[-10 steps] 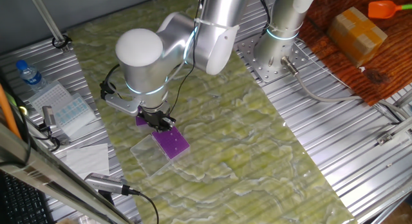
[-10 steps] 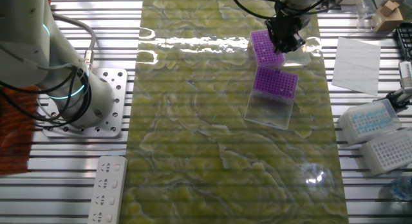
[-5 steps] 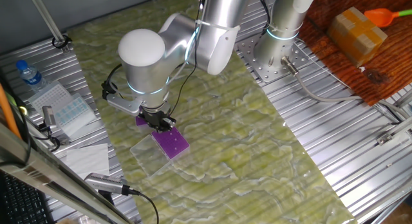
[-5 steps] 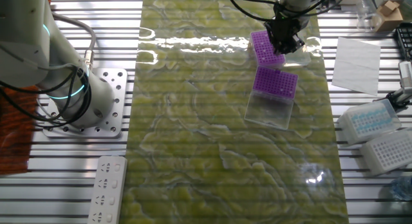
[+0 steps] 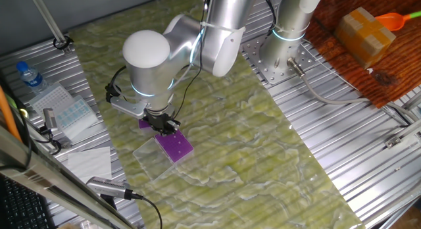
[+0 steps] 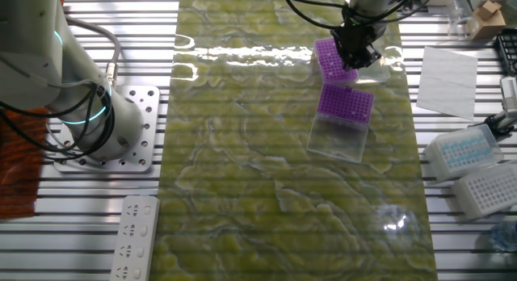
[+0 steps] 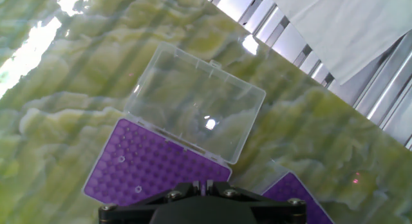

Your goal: Transfer all small pipette tips from one holder to another

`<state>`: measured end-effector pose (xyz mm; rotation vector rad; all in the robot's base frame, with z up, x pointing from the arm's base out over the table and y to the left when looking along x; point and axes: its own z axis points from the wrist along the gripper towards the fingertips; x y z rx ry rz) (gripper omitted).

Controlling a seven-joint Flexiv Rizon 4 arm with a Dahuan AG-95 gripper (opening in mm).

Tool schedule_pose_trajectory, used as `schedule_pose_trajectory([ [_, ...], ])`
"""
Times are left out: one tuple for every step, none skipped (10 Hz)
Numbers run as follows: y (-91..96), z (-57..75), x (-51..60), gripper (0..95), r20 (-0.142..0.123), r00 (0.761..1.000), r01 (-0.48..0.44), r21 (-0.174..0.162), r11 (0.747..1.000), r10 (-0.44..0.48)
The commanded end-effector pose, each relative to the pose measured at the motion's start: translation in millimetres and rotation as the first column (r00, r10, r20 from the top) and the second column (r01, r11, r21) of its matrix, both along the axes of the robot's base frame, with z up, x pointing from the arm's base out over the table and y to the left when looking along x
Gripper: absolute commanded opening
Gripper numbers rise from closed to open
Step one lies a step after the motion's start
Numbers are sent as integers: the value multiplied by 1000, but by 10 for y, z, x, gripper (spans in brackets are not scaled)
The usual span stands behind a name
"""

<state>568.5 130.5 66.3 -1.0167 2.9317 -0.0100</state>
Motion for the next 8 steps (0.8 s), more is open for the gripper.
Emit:
schedule_pose_trajectory([
  [0,-2,4,380,-1,1000,-10,-3,1000,10],
  [-5,-6,4,380,0,1000,-21,-4,1000,21],
  [-15,-3,4,380,0,1000,-30,-6,1000,30],
  [-163,37,23,380,-6,997,-72,-17,997,72],
  [-273,43,39,380,-7,995,-100,-18,995,100],
  [-419,37,39,380,-6,992,-124,-18,992,124],
  [-485,30,32,380,-6,991,-135,-17,991,135],
  [-600,13,23,380,-5,989,-147,-17,989,147],
])
